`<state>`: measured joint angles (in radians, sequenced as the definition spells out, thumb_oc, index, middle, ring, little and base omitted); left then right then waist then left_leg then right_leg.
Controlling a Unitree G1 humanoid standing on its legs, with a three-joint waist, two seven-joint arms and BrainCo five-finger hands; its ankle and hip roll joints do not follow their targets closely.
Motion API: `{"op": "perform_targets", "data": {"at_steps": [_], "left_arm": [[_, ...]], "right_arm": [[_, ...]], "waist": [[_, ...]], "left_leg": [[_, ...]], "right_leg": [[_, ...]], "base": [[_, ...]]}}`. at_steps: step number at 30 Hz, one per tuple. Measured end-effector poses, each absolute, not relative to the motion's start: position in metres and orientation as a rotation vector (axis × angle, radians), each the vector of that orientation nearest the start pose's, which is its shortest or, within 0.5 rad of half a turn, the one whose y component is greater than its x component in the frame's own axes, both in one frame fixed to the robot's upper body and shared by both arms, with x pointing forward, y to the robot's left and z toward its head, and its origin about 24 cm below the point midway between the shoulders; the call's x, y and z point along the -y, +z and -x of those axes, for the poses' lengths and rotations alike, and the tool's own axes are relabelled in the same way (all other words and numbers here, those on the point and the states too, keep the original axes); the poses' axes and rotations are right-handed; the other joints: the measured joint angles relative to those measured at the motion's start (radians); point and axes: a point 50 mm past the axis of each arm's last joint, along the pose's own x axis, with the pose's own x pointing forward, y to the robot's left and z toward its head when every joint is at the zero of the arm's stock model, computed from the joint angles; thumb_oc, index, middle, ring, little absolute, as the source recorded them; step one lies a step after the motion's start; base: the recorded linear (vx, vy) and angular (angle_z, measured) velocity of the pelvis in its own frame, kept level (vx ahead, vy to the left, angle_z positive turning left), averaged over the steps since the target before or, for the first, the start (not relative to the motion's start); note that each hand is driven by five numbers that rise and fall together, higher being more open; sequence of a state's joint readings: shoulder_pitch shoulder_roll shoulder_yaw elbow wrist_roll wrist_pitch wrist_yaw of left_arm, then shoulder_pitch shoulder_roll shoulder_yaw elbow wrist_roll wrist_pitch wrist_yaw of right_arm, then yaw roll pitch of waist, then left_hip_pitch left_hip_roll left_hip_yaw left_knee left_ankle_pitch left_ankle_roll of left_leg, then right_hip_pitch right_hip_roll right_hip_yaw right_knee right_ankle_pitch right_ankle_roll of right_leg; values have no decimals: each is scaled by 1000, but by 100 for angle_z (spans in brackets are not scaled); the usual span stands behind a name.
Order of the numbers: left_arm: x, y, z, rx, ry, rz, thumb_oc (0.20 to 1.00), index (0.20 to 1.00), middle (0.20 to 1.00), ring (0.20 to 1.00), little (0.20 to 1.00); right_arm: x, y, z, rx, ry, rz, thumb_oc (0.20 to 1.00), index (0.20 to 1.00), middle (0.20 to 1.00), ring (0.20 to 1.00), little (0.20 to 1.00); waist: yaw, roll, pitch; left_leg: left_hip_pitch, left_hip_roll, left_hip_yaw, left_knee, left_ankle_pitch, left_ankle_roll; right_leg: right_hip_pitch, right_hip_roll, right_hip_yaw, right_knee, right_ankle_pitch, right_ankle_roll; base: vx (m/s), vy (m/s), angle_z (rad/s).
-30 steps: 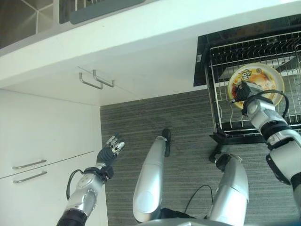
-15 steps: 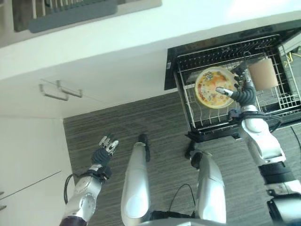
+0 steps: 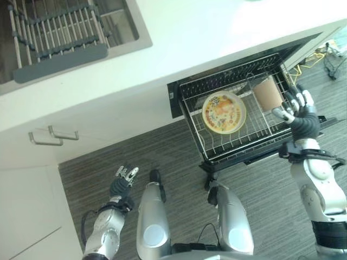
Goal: Place the dishes in the dishwasher.
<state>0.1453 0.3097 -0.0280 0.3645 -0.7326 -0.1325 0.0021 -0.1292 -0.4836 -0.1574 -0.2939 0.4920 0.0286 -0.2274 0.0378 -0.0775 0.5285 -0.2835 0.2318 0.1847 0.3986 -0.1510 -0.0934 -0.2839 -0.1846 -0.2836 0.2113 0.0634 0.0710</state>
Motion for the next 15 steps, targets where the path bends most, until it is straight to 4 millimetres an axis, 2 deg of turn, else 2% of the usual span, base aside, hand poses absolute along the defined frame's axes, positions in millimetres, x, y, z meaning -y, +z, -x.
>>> {"op": "perform_targets", "data": {"at_steps": [3,4,5,7,9,10,11,13,15], "left_arm": [[-244,-55,-188,-364,282,369,1000,1000,1000,1000,1000],[-247,-56,-187,-366,297,367,1000,1000,1000,1000,1000],[-254,-59,-184,-373,329,364,1000,1000,1000,1000,1000],[-260,-63,-179,-396,346,335,1000,1000,1000,1000,1000],[-263,-71,-172,-436,364,327,1000,1000,1000,1000,1000],[-264,-71,-171,-436,365,324,1000,1000,1000,1000,1000],[-267,-74,-167,-448,366,326,1000,1000,1000,1000,1000],[-268,-76,-164,-455,361,326,1000,1000,1000,1000,1000],[-266,-80,-158,-476,354,328,1000,1000,1000,1000,1000]], "right_arm": [[260,185,-251,502,-263,-23,1000,1000,1000,1000,1000],[267,185,-248,504,-291,-22,1000,1000,1000,1000,1000],[275,178,-246,474,-333,-15,1000,1000,1000,1000,1000],[290,154,-244,367,-412,-5,1000,1000,1000,1000,1000],[302,131,-236,266,-487,4,1000,1000,1000,1000,1000],[306,126,-234,246,-513,7,1000,1000,1000,1000,1000],[328,106,-226,162,-659,16,1000,1000,1000,1000,1000],[339,91,-216,100,-736,29,1000,1000,1000,1000,1000],[349,56,-206,-66,-790,29,1000,1000,1000,1000,1000]], "waist": [[-6,-22,-8],[-7,-32,-17],[-9,-52,-54],[-14,-69,-98],[-15,-69,-168],[-15,-69,-175],[-16,-59,-196],[-21,-47,-204],[-24,-35,-216]], "left_leg": [[64,1,21,-40,4,-6],[80,2,28,-52,5,-8],[88,5,41,-67,7,-11],[138,6,50,-88,9,-15],[154,8,51,-111,10,-17],[165,8,52,-119,12,-21],[189,7,48,-123,13,-23],[182,8,48,-121,13,-23],[185,9,45,-119,13,-22]], "right_leg": [[61,13,5,-61,19,5],[76,18,8,-79,25,5],[78,23,12,-97,31,4],[125,32,18,-124,33,4],[142,37,12,-143,33,5],[149,37,12,-145,33,4],[178,38,4,-149,29,5],[176,36,5,-148,27,7],[182,37,2,-143,24,7]], "base": [[44,32,-13],[38,-6,-18],[59,-28,-21],[69,-45,-12],[102,-52,1],[82,-38,7],[79,-49,8],[68,-47,4],[84,-57,3]]}}
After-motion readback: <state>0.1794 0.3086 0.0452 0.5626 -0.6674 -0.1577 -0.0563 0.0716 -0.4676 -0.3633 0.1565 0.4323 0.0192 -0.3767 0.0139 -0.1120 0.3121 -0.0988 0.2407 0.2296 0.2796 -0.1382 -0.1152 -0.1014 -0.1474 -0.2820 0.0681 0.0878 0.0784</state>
